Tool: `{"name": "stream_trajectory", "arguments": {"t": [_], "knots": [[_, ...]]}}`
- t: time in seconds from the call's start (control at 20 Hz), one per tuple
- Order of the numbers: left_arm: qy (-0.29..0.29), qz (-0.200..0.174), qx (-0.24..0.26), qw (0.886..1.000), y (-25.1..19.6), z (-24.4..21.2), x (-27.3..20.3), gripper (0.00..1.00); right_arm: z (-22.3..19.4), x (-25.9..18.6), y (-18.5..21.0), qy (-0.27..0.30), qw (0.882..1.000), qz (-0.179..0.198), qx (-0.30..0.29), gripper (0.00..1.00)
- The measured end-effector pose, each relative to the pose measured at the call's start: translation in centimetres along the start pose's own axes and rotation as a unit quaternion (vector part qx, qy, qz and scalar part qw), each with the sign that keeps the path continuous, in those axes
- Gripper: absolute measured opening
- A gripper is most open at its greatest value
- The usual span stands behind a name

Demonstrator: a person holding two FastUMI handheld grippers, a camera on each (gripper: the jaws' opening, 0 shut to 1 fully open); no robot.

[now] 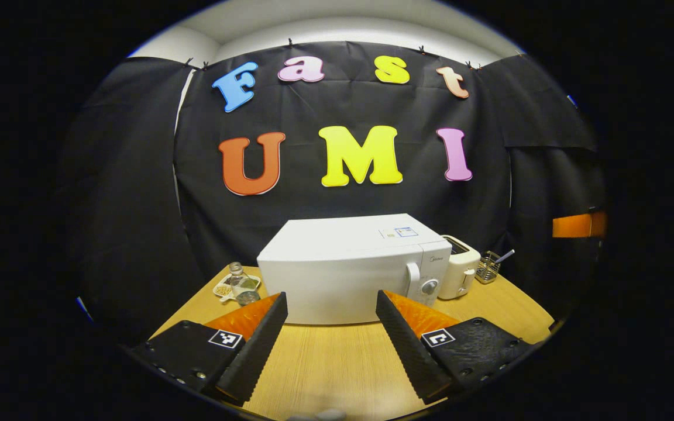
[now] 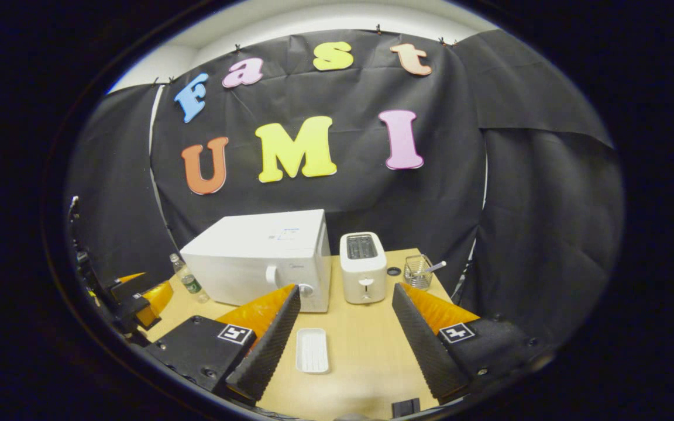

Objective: Open the microwave oven with the left hand, put the food in, and close the microwave oven.

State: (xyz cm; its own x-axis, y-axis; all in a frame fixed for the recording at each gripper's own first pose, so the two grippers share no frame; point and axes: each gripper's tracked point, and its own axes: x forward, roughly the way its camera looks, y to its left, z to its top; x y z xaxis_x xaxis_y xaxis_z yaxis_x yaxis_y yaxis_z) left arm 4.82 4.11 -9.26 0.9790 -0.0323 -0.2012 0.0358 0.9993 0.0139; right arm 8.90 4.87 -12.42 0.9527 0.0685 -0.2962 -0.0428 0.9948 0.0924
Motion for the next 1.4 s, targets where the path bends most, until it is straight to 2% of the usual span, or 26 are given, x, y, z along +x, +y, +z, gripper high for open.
{"name": "stream_trajectory", "arguments": {"t": [0.05, 0.1, 0.15, 0.2, 0.25, 0.65, 0.8, 0.85, 0.9, 1.0, 1.05, 1.1, 1.15, 1.2, 1.3, 1.35, 1.4], "knots": [[-0.003, -0.004, -0.003, 1.000, 0.3, 1.0, -1.0, 1.00, 0.3, -0.1, 0.5, -0.006, 1.000, 0.001, -0.001, 1.00], [-0.009, -0.004, -0.002, 1.000, 0.7, 1.9, -2.0, 0.95, 0.6, -0.4, 1.2, -0.013, 1.000, 0.004, -0.003, 1.00], [-0.021, -0.001, 0.001, 1.000, 1.3, 3.3, -2.9, 0.95, 1.0, -0.6, 1.9, -0.019, 1.000, 0.007, -0.004, 1.00], [-0.032, 0.002, 0.005, 0.999, 1.8, 4.5, -3.6, 0.95, 1.4, -0.9, 2.5, -0.024, 1.000, 0.010, -0.005, 0.91], [-0.044, 0.009, 0.009, 0.999, 2.5, 5.7, -4.3, 0.95, 1.7, -1.1, 3.1, -0.029, 0.999, 0.013, -0.008, 1.00], [-0.094, 0.008, -0.011, 0.995, 4.8, 11.6, -7.4, 0.95, 6.9, -4.0, 5.9, -0.099, 0.995, 0.008, -0.020, 1.00], [-0.106, 0.015, -0.007, 0.994, 5.7, 13.0, -8.4, 0.95, 8.3, -5.0, 6.9, -0.122, 0.992, 0.008, -0.029, 1.00], [-0.109, 0.017, -0.009, 0.994, 5.8, 13.3, -8.6, 0.95, 8.7, -5.3, 7.1, -0.126, 0.991, 0.008, -0.033, 0.90], [-0.113, 0.018, -0.010, 0.993, 6.0, 13.7, -8.7, 0.95, 8.9, -5.6, 7.5, -0.130, 0.991, 0.012, -0.034, 1.00], [-0.119, 0.018, -0.005, 0.993, 6.2, 14.1, -9.1, 0.95, 8.8, -5.9, 8.3, -0.129, 0.991, 0.020, -0.032, 1.00], [-0.123, 0.019, -0.003, 0.992, 6.4, 14.2, -9.4, 0.95, 8.7, -5.9, 8.5, -0.125, 0.991, 0.024, -0.032, 0.90], [-0.125, 0.022, -0.002, 0.992, 6.7, 14.2, -9.4, 0.95, 8.8, -6.2, 8.7, -0.125, 0.991, 0.026, -0.034, 1.00], [-0.125, 0.024, -0.002, 0.992, 6.8, 14.3, -9.5, 0.95, 8.9, -6.3, 8.6, -0.126, 0.991, 0.024, -0.037, 1.00], [-0.123, 0.026, -0.005, 0.992, 6.9, 14.2, -9.7, 0.95, 8.9, -6.6, 8.5, -0.126, 0.991, 0.022, -0.039, 0.91], [-0.125, 0.027, -0.005, 0.992, 7.0, 14.2, -9.9, 0.95, 9.1, -6.7, 8.7, -0.129, 0.991, 0.023, -0.038, 0.91], [-0.129, 0.027, -0.001, 0.991, 7.1, 14.6, -9.9, 0.95, 9.1, -6.8, 8.7, -0.126, 0.991, 0.022, -0.037, 1.00], [-0.133, 0.026, 0.002, 0.991, 7.0, 14.7, -10.0, 0.95, 9.0, -6.7, 8.6, -0.125, 0.991, 0.022, -0.035, 1.00]]}}
